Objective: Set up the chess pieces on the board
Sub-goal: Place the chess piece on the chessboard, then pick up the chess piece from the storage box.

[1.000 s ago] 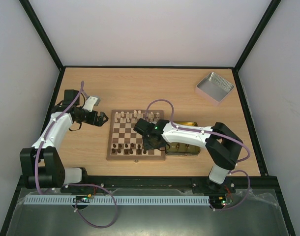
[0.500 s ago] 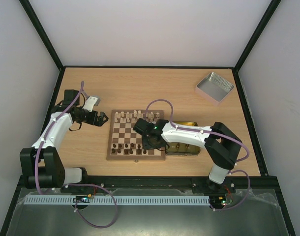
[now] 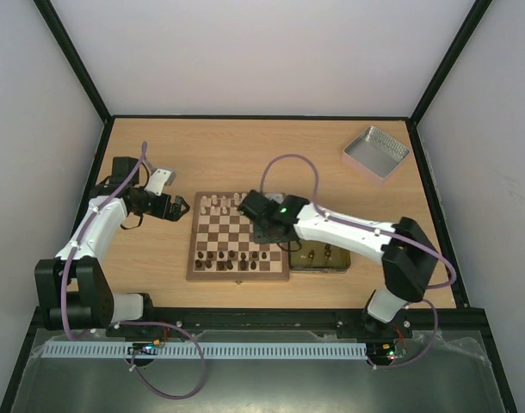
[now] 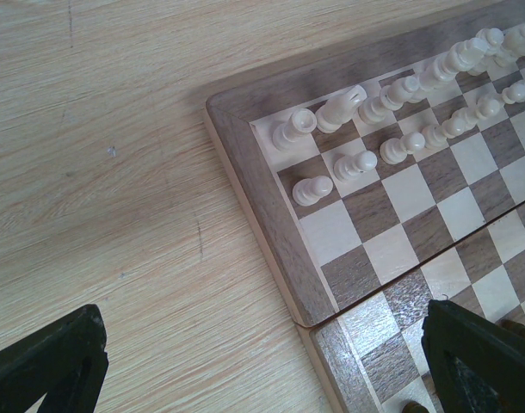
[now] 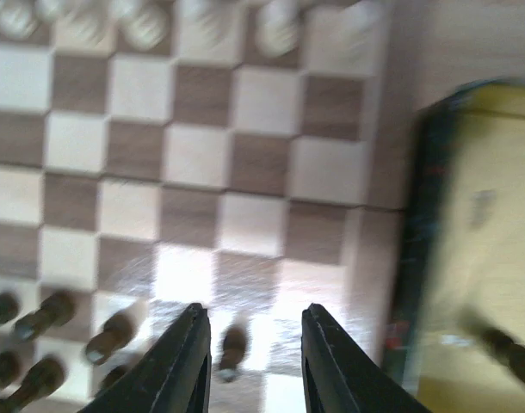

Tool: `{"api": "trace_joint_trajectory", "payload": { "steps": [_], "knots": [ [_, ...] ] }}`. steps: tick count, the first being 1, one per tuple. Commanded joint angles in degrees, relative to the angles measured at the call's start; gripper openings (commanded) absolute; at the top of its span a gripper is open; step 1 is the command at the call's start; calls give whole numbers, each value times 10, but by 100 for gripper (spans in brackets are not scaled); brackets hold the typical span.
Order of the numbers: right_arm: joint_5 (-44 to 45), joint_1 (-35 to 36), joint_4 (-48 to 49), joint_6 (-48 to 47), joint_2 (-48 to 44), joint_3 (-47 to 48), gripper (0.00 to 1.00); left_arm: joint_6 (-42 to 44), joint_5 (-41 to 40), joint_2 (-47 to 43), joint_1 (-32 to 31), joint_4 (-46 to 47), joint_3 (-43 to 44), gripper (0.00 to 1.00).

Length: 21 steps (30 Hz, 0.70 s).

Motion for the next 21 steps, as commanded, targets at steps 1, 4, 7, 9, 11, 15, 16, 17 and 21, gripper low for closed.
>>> {"api": "trace_joint_trajectory", "payload": {
  "steps": [1, 4, 7, 9, 11, 15, 16, 17, 21],
  "knots": [
    [46, -78, -35, -4, -80, -51, 28, 1, 8, -7, -3, -5, -6, 99],
    [33, -149, -15, -10, -135, -122, 30, 2, 9, -5, -3, -5, -5, 99],
    [18, -207, 1, -22, -169, -182, 37, 3, 9, 0, -5, -6, -4, 99],
    [5, -236, 12, -29, -181, -212, 38, 2, 10, 3, -6, -7, -3, 99],
    [-10, -258, 27, -35, -186, -236, 39, 2, 9, 4, -8, -7, -3, 99],
    [-30, -281, 39, -45, -187, -260, 39, 1, 6, 4, -9, -6, -4, 99],
    [-32, -284, 42, -48, -186, -263, 39, 1, 6, 4, -9, -6, -3, 99],
    [-32, -290, 44, -49, -185, -267, 39, 0, 5, 4, -9, -5, -3, 99],
    [-57, -302, 66, -52, -181, -291, 37, 0, 5, 4, -9, -6, -3, 99]
  ]
}}
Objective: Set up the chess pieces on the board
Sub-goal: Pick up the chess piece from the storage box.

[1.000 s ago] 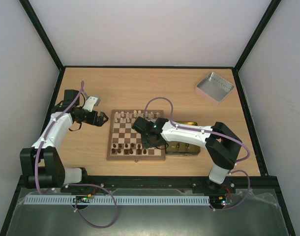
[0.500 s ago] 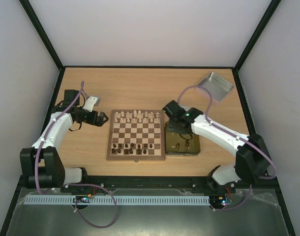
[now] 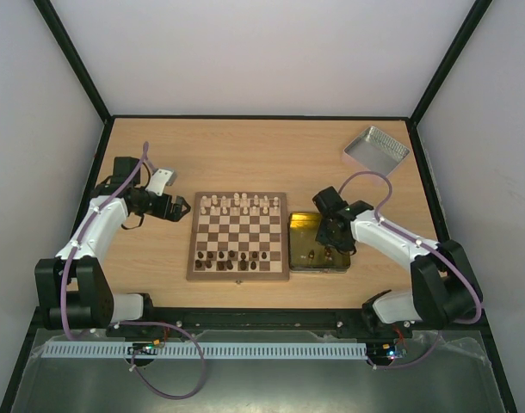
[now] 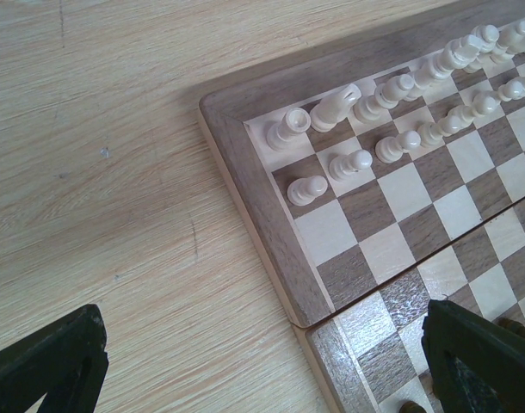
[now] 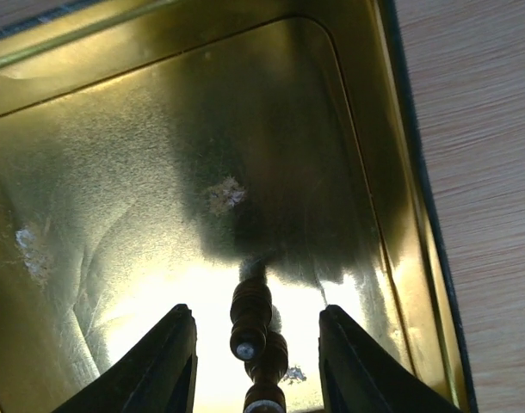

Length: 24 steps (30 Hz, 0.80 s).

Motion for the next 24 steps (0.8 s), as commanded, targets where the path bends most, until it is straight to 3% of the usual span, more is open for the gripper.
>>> {"api": "trace_joint_trajectory", "payload": {
  "steps": [1, 16, 24],
  "knots": [
    [-25, -11, 32, -11, -4, -28, 36, 0, 5, 3, -3, -5, -4, 99],
    [-49, -13, 55, -15, 3, -46, 13, -1, 4, 3, -4, -4, -4, 99],
    [-51, -13, 62, -18, 8, -58, 9, -1, 4, 2, -3, -4, -4, 99]
  ]
}}
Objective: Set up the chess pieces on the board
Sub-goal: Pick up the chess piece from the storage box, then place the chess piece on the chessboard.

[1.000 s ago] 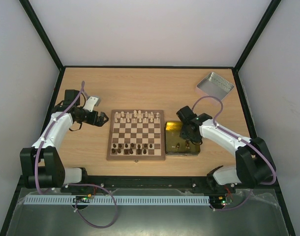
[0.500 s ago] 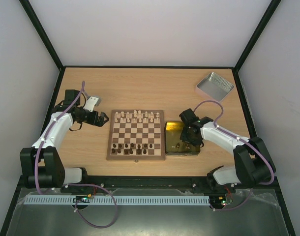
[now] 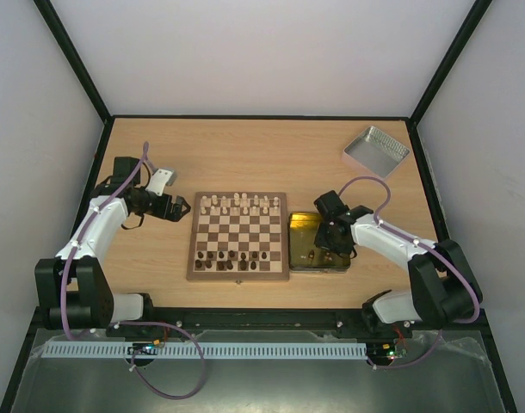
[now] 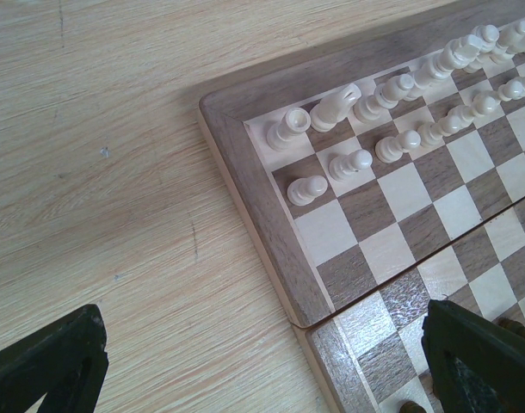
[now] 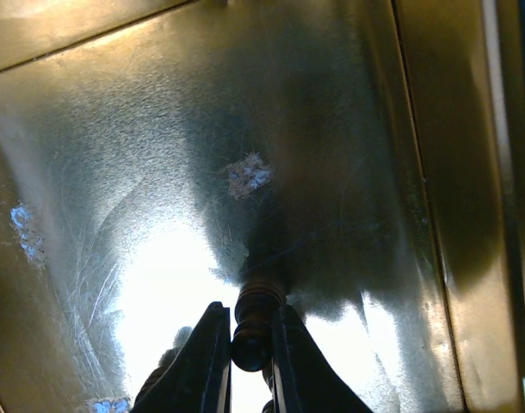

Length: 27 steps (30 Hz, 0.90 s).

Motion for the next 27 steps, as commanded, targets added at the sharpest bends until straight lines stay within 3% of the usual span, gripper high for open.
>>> {"api": "trace_joint_trajectory", "payload": {
  "steps": [1, 16, 27],
  "knots": [
    [2, -2, 6, -9, 7, -13, 7, -1, 4, 2, -3, -4, -4, 99],
    [45, 13, -87, -18, -18, 107, 6, 0, 6, 5, -3, -5, -3, 99],
    [50, 198, -90, 65, 25, 179, 6, -1, 5, 0, -3, -4, -4, 99]
  ]
}}
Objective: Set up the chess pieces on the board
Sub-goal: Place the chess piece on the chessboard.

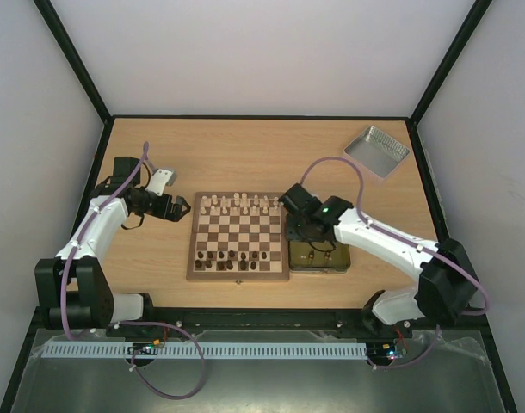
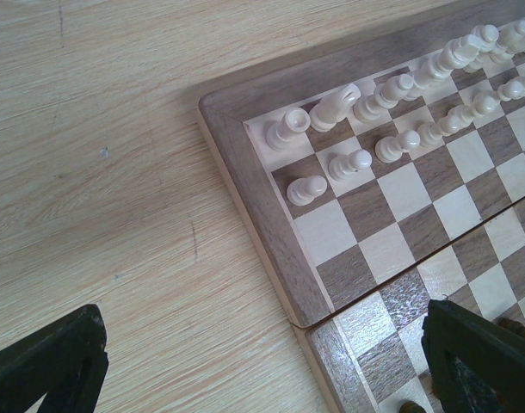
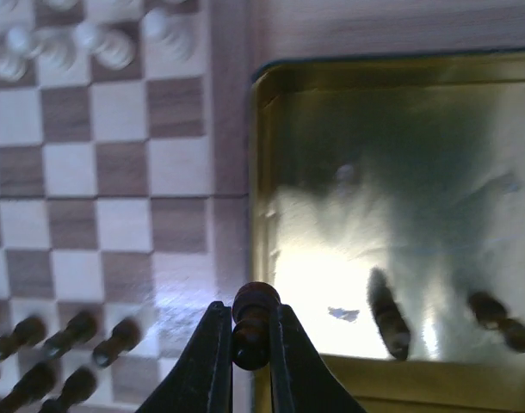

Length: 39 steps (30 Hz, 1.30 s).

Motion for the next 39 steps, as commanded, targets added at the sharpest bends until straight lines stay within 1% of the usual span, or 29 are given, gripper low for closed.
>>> {"api": "trace_joint_trajectory", "payload": {
  "steps": [1, 8, 14, 26, 39],
  "knots": [
    [11, 58, -12, 47, 28, 21, 6, -1, 5, 0, -3, -4, -4, 99],
    [5, 115, 23, 66, 76, 25, 6, -2, 4, 1, -3, -4, -4, 99],
    [-7, 132, 44, 71, 106, 24, 6, -2, 4, 1, -3, -4, -4, 99],
    [-19, 136, 62, 73, 123, 8, 6, -1, 5, 1, -3, -4, -4, 99],
    [-12, 138, 53, 72, 120, -5, 6, -1, 5, 1, -3, -4, -4, 99]
  ]
}}
